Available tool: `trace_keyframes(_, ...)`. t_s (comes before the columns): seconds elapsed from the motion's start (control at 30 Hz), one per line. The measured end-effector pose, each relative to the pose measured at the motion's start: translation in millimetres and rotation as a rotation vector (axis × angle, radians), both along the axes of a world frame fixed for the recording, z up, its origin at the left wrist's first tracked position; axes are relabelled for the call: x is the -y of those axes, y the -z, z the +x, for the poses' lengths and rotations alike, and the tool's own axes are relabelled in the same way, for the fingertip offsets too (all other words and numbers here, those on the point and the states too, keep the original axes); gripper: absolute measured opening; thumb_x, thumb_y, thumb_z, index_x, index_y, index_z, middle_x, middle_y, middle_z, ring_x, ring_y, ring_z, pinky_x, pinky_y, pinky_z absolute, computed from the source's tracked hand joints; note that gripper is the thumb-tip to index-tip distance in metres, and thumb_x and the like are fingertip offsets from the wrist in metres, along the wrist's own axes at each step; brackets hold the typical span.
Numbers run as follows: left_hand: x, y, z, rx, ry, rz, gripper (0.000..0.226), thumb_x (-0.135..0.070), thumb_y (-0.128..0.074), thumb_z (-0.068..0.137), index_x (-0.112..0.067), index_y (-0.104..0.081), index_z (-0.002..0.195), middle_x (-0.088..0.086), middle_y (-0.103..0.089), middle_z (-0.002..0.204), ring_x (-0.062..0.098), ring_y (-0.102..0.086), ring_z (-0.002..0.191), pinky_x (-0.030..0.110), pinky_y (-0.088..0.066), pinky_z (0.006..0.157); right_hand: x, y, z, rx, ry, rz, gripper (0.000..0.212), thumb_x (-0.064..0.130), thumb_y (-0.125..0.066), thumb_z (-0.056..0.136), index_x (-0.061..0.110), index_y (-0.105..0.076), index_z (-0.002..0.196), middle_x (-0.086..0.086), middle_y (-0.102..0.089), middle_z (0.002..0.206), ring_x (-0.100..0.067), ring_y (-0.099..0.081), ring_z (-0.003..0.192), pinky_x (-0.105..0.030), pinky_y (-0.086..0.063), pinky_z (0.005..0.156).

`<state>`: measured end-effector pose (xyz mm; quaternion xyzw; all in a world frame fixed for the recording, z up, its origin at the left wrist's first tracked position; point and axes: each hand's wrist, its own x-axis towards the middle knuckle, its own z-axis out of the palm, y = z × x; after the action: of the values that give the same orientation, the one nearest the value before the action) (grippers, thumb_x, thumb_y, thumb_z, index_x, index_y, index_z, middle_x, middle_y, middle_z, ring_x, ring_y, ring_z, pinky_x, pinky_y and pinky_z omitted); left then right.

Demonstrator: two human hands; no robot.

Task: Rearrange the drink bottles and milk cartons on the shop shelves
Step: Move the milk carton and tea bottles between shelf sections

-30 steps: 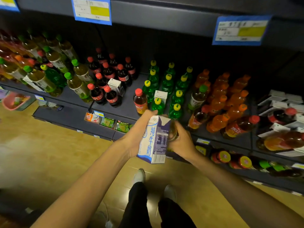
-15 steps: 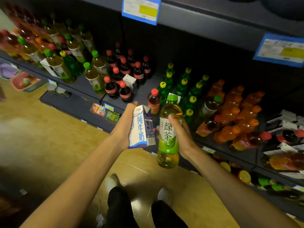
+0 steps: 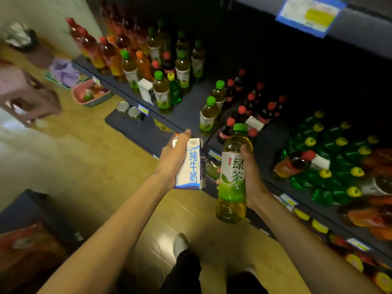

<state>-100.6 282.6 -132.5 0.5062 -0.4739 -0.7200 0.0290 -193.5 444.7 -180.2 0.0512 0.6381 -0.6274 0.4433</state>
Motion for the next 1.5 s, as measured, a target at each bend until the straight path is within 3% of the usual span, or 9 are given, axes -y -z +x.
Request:
trace_keyframes(0.17,80,3,16,0.032,-0.016,-0.028,0.053,-0.064,-0.058,0.084,-0.012,-0.055,0.083,0.008,-0.067,0.060,0.022,-0.066,0.050,0.026,-0.049,0.047,81,-12,12,0.028,-0.028,-0.100,0.078,0.075,-0.062,0.060,0.007,-0.068,0.097,-0.016,-0.069,0.079,-0.027,-0.066,0.062,-0.032,-0.054,0.055)
trace_keyframes(0.4,162,10,14,0.061,-0.016,0.001,0.054,-0.066,-0.056,0.085,-0.013,-0.053,0.080,0.010,-0.067,0.062,0.023,-0.067,0.053,0.027,-0.053,0.054,165,-4,-2,0.081,-0.071,-0.114,0.087,0.079,-0.073,0.046,0.007,-0.067,0.094,-0.014,-0.067,0.073,-0.025,-0.063,0.060,-0.030,-0.052,0.055)
trace_keyframes(0.53,208,20,4,0.056,-0.009,0.007,0.054,-0.065,-0.056,0.085,-0.011,-0.055,0.081,0.012,-0.068,0.067,0.023,-0.067,0.054,0.024,-0.051,0.051,215,6,-18,0.069,-0.026,-0.097,0.068,0.073,-0.067,0.068,0.008,-0.066,0.090,-0.013,-0.068,0.068,-0.024,-0.065,0.056,-0.034,-0.052,0.063)
trace_keyframes(0.7,279,25,-18,0.060,-0.013,-0.003,0.051,-0.063,-0.057,0.085,-0.012,-0.054,0.077,0.010,-0.065,0.062,0.021,-0.065,0.051,0.027,-0.047,0.055,287,10,-40,0.063,-0.034,-0.092,0.065,0.067,-0.056,0.066,0.009,-0.066,0.093,-0.011,-0.069,0.067,-0.021,-0.065,0.053,-0.031,-0.053,0.059)
trace_keyframes(0.83,333,21,-32,0.083,-0.004,-0.022,0.049,-0.060,-0.057,0.086,-0.011,-0.053,0.082,0.010,-0.064,0.063,0.022,-0.063,0.050,0.025,-0.047,0.052,347,2,-57,0.073,-0.017,-0.101,0.073,0.074,-0.066,0.062,0.008,-0.065,0.092,-0.011,-0.067,0.067,-0.022,-0.064,0.052,-0.030,-0.052,0.055)
trace_keyframes(0.97,377,21,-41,0.080,0.040,-0.010,0.049,-0.059,-0.057,0.087,-0.010,-0.054,0.084,0.011,-0.065,0.061,0.023,-0.065,0.052,0.026,-0.047,0.053,392,4,-69,0.098,-0.005,-0.103,0.100,0.080,-0.079,0.032,0.008,-0.066,0.101,-0.015,-0.067,0.074,-0.027,-0.064,0.058,-0.033,-0.051,0.060)
trace_keyframes(1.23,448,38,-62,0.064,0.197,-0.012,0.048,-0.058,-0.056,0.089,-0.011,-0.057,0.090,0.006,-0.063,0.060,0.019,-0.062,0.051,0.026,-0.047,0.053,443,10,-71,0.082,0.170,-0.064,0.104,0.078,-0.074,0.048,0.001,-0.063,0.117,-0.018,-0.069,0.081,-0.028,-0.067,0.062,-0.033,-0.053,0.057)
trace_keyframes(1.43,506,53,-76,0.072,0.352,-0.027,0.059,-0.060,-0.060,0.085,-0.015,-0.049,0.121,0.010,-0.068,0.094,0.027,-0.067,0.085,0.042,-0.056,0.077,474,12,-38,0.079,0.459,-0.061,0.116,0.080,-0.080,0.038,0.002,-0.062,0.123,-0.020,-0.068,0.087,-0.031,-0.067,0.066,-0.040,-0.057,0.064)
trace_keyframes(1.5,523,51,-75,0.079,0.417,-0.031,0.050,-0.058,-0.058,0.089,-0.020,-0.044,0.119,0.004,-0.063,0.088,0.020,-0.063,0.079,0.034,-0.051,0.067,488,12,-22,0.078,0.561,-0.086,0.111,0.076,-0.079,0.048,0.000,-0.059,0.126,-0.020,-0.067,0.085,-0.030,-0.066,0.064,-0.039,-0.057,0.060)
